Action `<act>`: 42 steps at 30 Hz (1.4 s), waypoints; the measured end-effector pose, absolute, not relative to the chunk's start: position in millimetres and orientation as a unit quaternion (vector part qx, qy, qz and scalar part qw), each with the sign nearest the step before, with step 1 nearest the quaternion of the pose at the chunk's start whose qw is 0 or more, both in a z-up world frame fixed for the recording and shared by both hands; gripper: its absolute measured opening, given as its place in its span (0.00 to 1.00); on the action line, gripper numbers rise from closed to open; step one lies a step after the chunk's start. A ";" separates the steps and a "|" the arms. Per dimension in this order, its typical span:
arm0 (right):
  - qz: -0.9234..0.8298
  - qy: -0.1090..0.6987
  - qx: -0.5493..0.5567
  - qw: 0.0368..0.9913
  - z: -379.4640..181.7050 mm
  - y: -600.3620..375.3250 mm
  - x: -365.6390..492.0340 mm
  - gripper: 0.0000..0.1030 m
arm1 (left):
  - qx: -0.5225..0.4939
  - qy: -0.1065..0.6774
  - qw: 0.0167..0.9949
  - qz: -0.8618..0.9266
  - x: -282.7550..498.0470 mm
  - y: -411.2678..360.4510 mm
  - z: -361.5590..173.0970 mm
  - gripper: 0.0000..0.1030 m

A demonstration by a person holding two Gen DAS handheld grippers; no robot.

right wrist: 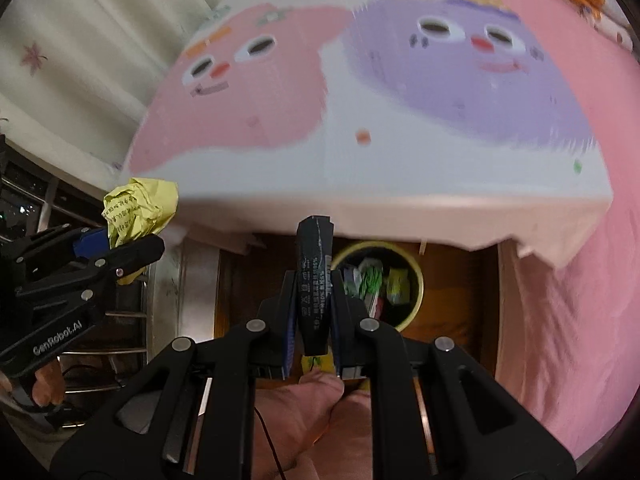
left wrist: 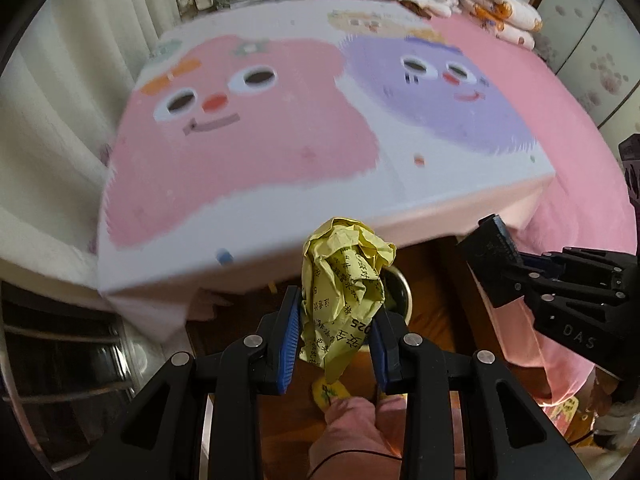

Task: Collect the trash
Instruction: 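Lift the black box and yellow paper and carry both down over the bin, then open both tools to drop the black box and yellow paper into the bin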

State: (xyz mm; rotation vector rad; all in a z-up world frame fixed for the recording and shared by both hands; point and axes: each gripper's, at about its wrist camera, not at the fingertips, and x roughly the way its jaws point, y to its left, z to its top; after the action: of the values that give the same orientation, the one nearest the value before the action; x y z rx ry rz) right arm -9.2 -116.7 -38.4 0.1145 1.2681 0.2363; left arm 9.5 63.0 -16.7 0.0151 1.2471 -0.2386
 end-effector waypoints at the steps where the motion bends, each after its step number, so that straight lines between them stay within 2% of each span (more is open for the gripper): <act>1: 0.106 0.597 0.061 0.793 -49.5 -121.1 -11.9 0.11 | 0.004 0.590 0.800 -0.111 5.9 57.8 -26.7 0.29; 8: 0.093 0.624 0.100 0.770 -142.4 -147.5 -24.4 0.11 | 0.014 0.634 0.767 -0.100 -6.4 13.9 -117.3 0.29; 19: 0.069 0.646 0.128 0.750 -305.4 -187.3 -26.3 0.13 | -0.012 0.660 0.747 -0.073 5.7 -38.2 -274.7 0.29; 29: 0.056 0.652 0.124 0.746 -386.1 -205.7 -15.5 0.19 | -0.016 0.650 0.756 -0.074 27.4 -54.4 -355.9 0.34; 31: 0.058 0.651 0.125 0.746 -391.4 -206.6 -11.0 0.22 | -0.014 0.648 0.758 -0.074 32.8 -56.4 -364.5 0.38; 33: 0.058 0.650 0.129 0.747 -395.7 -208.0 -7.3 0.26 | -0.014 0.649 0.757 -0.074 37.1 -54.0 -369.9 0.50; 34: 0.057 0.650 0.131 0.746 -398.7 -208.6 -5.4 0.31 | -0.018 0.648 0.757 -0.075 37.9 -51.0 -371.2 0.68; 35: 0.056 0.650 0.135 0.746 -401.9 -209.3 -3.7 0.36 | -0.023 0.647 0.758 -0.075 39.5 -48.4 -372.6 0.78; 37: 0.048 0.650 0.136 0.746 -405.9 -210.9 -1.1 0.41 | -0.024 0.641 0.765 -0.062 40.8 -38.7 -372.4 0.83; 42: 0.047 0.649 0.135 0.747 -405.7 -207.9 2.2 0.48 | -0.027 0.640 0.766 -0.050 42.0 -19.9 -368.9 0.84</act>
State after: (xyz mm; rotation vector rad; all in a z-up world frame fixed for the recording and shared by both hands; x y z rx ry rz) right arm 2.2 -207.9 -405.7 0.2951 1.4196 0.1023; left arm 42.0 -19.9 -368.9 -0.0588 1.3909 -0.1086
